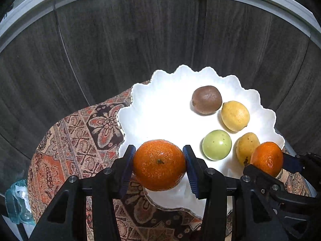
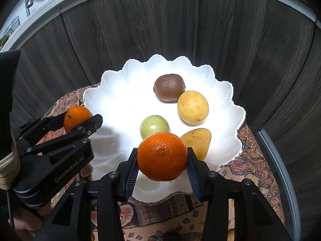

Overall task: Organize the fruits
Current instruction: 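Carry both oranges over the white bowl and open both grippers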

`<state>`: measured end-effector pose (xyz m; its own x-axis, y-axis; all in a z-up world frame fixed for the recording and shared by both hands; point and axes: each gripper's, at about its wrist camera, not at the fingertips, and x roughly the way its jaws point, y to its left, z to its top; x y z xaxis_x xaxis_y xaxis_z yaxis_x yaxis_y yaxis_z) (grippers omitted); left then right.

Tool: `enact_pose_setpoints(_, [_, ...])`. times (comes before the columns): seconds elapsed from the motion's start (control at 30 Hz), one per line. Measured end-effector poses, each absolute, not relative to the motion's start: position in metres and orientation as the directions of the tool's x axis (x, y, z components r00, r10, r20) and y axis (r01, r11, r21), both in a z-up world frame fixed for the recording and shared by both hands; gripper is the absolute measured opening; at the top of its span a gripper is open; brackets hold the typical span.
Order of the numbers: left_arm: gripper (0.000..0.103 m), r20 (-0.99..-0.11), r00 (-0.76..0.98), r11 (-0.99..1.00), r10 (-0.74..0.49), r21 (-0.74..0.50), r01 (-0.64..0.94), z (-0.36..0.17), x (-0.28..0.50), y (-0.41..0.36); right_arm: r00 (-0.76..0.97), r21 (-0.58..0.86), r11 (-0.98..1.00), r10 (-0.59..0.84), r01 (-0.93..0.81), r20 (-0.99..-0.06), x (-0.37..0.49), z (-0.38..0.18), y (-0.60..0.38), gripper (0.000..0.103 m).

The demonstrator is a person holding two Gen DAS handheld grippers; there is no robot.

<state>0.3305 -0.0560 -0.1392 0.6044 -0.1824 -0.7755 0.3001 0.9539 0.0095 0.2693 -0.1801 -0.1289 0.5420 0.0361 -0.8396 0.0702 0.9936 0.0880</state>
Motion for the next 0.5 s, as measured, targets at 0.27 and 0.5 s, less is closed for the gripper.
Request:
enact_pose_setpoints(0.27, [0.071, -0.748, 0.646, 0.963, -0.153, 0.035, 0.268, -0.127, 0.324, -0.050, 0.555, 0.026, 0.995, -0.030, 0.092, -0.832, 0.266, -0.118, -0.179, 0.068])
enact_pose_setpoints(0.5, [0.083, -0.728, 0.673, 0.968, -0.131, 0.054, 0.247, -0.111, 0.312, -0.047, 0.571, 0.009, 0.992, -0.065, 0.126, -0.819, 0.257, -0.106, -0.186, 0.076])
